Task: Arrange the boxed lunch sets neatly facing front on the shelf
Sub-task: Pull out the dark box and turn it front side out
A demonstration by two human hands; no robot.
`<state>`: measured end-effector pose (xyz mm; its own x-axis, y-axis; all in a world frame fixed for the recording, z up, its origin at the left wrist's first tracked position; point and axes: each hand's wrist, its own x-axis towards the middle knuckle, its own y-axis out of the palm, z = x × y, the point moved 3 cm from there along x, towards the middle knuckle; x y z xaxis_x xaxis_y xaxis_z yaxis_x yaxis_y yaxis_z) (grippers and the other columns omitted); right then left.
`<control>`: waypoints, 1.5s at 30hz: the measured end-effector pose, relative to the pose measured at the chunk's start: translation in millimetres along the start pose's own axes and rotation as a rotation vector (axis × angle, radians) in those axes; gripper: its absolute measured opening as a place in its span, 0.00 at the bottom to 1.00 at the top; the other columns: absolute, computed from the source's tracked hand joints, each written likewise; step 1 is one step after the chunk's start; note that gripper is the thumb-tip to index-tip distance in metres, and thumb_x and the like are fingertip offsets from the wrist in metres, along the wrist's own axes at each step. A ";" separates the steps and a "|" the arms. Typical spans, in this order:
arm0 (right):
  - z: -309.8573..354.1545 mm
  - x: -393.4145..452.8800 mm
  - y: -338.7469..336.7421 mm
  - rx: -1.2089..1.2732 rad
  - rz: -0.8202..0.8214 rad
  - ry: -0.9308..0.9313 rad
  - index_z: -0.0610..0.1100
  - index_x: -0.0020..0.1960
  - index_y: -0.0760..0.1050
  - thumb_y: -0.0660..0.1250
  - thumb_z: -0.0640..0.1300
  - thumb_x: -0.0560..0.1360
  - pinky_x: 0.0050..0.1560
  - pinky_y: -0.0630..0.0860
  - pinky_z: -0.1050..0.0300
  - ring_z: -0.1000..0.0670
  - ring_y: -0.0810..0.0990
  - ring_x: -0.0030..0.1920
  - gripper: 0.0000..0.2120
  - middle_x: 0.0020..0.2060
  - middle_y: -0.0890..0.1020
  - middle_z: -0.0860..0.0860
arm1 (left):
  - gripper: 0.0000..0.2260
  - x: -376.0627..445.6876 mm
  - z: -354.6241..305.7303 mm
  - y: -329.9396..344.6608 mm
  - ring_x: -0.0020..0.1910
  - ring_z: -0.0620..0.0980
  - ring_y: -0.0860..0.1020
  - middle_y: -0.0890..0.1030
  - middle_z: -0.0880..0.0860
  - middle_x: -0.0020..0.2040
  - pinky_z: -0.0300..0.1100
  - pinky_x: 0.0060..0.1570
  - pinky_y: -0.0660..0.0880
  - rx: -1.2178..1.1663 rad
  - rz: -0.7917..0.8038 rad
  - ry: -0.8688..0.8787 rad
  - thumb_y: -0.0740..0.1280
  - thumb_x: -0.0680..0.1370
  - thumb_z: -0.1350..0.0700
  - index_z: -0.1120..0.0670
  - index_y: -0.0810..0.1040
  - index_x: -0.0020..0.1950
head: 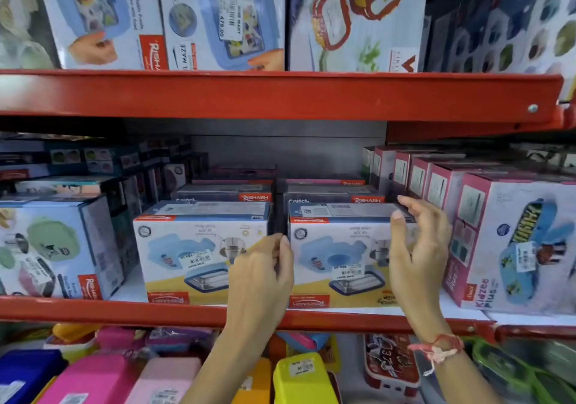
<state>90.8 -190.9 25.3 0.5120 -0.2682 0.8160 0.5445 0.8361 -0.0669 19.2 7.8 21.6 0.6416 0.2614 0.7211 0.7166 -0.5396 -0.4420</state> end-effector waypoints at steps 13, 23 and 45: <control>-55.5 23.9 -28.9 0.265 0.522 1.077 0.47 0.71 0.71 0.52 0.70 0.76 0.66 0.71 0.40 0.43 0.75 0.66 0.36 0.69 0.76 0.46 | 0.37 4.9 3.6 31.9 0.41 0.57 0.81 0.83 0.56 0.34 0.55 0.54 0.77 -0.551 0.232 -0.697 0.45 0.64 0.22 0.49 0.79 0.25; -38.1 45.5 -60.1 0.517 0.359 0.895 0.44 0.40 0.79 0.62 0.56 0.78 0.37 0.70 0.53 0.49 0.78 0.35 0.18 0.31 0.82 0.49 | 0.25 20.5 -8.0 -1.8 0.41 0.50 0.85 0.87 0.55 0.40 0.43 0.44 0.78 -0.742 0.209 -0.652 0.60 0.71 0.36 0.56 0.82 0.45; -74.9 -10.8 -24.9 0.599 0.222 0.504 0.50 0.58 0.77 0.71 0.24 0.68 0.56 0.79 0.60 0.59 0.84 0.56 0.28 0.53 0.85 0.63 | 0.22 -10.6 10.7 40.0 0.51 0.37 0.80 0.80 0.43 0.51 0.49 0.62 0.74 -0.676 -0.001 -0.539 0.64 0.73 0.75 0.46 0.76 0.50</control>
<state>121.5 -244.7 -24.8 0.8817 -0.1296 0.4537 0.0201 0.9710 0.2384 44.0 -7.9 -9.4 0.8058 0.5139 0.2942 0.5107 -0.8546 0.0940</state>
